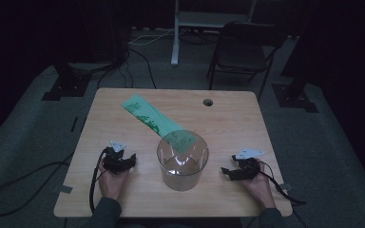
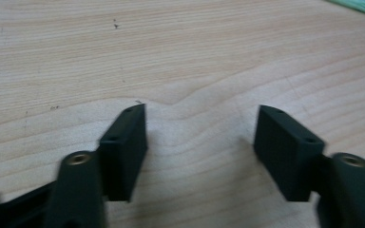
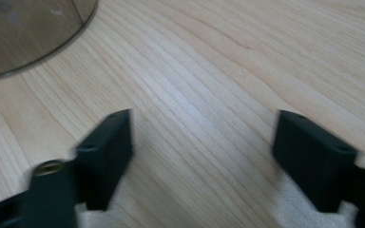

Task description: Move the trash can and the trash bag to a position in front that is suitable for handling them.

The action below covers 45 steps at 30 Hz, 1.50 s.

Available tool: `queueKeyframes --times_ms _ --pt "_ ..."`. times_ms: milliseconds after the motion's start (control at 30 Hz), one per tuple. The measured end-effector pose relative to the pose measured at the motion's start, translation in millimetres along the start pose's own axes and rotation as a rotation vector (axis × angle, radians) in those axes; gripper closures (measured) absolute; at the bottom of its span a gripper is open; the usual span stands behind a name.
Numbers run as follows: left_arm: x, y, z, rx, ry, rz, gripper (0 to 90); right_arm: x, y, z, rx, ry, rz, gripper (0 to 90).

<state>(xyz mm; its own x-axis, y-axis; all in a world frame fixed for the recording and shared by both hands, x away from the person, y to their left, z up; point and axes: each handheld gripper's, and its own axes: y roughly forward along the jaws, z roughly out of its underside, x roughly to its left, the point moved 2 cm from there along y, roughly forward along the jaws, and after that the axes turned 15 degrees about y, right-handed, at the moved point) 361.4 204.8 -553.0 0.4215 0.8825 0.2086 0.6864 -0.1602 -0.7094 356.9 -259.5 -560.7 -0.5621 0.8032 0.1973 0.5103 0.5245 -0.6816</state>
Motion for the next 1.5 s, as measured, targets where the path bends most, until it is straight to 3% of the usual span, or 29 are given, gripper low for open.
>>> queueKeyframes --times_ms 100,133,167,233,300,433,467,700,833,933,1033,1233,1500 --pt "-3.6 -1.8 -1.5 0.005 0.026 0.001 41.7 3.1 0.6 -0.8 -0.004 0.004 0.0 31.1" --pt "-6.7 -4.8 -3.6 -0.016 0.034 0.033 43.5 5.9 1.3 -2.1 0.0 0.003 -0.013 35.3" --pt "-6.7 -4.8 -3.6 -0.016 0.034 0.033 43.8 7.5 1.9 -2.6 0.0 0.005 -0.021 35.7" --pt "-11.7 -10.1 -7.3 -0.05 0.047 0.083 45.2 10.2 3.0 -3.3 0.004 0.005 -0.028 36.9" --pt "-12.9 -11.2 -8.1 -0.056 0.055 0.092 45.5 11.8 3.5 -3.9 0.005 0.006 -0.033 37.2" --pt "-25.8 -17.1 -13.0 -0.102 0.091 0.163 46.5 21.7 4.0 -8.6 -0.013 0.006 -0.057 38.0" --pt "-25.8 -17.1 -13.0 -0.102 0.091 0.163 46.9 23.2 4.1 -9.4 -0.019 0.009 -0.066 38.0" --pt "-53.7 -25.9 -23.5 -0.157 0.182 0.23 47.7 29.5 3.8 -13.5 -0.036 0.021 -0.091 38.0" --pt "-65.9 -25.4 -26.8 -0.158 0.226 0.26 47.7 32.4 4.0 -14.8 -0.041 0.022 -0.106 38.1" --pt "-72.2 -24.4 -28.7 -0.158 0.239 0.276 47.8 33.9 3.2 -15.8 -0.047 0.022 -0.109 38.1" --pt "-74.4 -23.8 -29.7 -0.157 0.243 0.257 48.9 33.6 3.4 -15.8 -0.047 0.03 -0.11 38.0" --pt "-73.7 -22.2 -32.4 -0.158 0.223 0.26 48.9 33.1 3.4 -16.0 -0.051 0.031 -0.099 38.1" --pt "-81.9 -19.4 -38.4 -0.157 0.236 0.263 48.9 32.0 4.5 -15.1 -0.042 0.026 -0.086 38.1"
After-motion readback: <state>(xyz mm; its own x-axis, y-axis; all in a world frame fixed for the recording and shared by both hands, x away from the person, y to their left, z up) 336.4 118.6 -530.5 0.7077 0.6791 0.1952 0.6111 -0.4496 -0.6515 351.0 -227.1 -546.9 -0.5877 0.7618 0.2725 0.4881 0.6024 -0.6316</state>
